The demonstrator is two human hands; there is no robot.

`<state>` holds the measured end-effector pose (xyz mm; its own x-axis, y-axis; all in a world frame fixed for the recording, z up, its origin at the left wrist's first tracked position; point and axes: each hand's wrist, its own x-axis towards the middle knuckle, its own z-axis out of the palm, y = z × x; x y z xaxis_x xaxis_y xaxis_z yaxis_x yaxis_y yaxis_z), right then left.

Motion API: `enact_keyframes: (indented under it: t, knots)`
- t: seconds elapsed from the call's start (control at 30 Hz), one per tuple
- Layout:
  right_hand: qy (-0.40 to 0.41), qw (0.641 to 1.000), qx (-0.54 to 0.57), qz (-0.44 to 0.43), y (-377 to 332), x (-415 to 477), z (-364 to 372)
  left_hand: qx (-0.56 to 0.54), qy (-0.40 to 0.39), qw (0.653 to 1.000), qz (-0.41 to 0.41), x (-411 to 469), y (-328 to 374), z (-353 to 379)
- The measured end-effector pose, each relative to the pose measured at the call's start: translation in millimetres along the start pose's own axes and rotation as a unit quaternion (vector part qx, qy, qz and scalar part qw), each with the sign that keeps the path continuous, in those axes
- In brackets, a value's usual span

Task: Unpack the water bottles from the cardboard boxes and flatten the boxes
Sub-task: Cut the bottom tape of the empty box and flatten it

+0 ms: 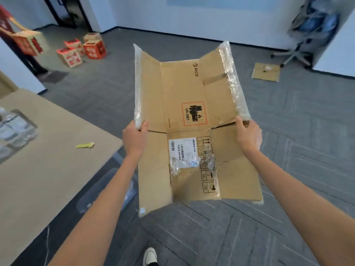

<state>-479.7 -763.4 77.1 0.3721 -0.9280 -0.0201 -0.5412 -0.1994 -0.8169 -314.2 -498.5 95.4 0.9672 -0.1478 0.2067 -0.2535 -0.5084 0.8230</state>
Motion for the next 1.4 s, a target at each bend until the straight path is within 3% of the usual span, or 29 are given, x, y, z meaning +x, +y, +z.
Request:
enact_keyframes:
  t: [0.2, 0.43, 0.77, 1.07, 1.4]
  knots:
    - [0.111, 0.991, 0.051, 0.062, 28, 74, -124, -0.029, -0.08, 0.992, 0.095, 12, 137, 104]
    - [0.193, 0.97, 0.128, 0.074, 0, 177, -195, -0.076, -0.128, 0.975, 0.166, 73, 268, 189]
    - [0.271, 0.941, 0.197, 0.046, -73, 396, -236, -0.237, -0.209, 0.936, 0.155, 235, 414, 332]
    - [0.326, 0.92, 0.209, 0.066, -47, 587, -261, -0.226, -0.346, 0.893, 0.177, 319, 498, 519]
    - [0.316, 0.924, 0.205, 0.068, -48, 856, -274, -0.216, -0.387, 0.879, 0.177, 431, 593, 719]
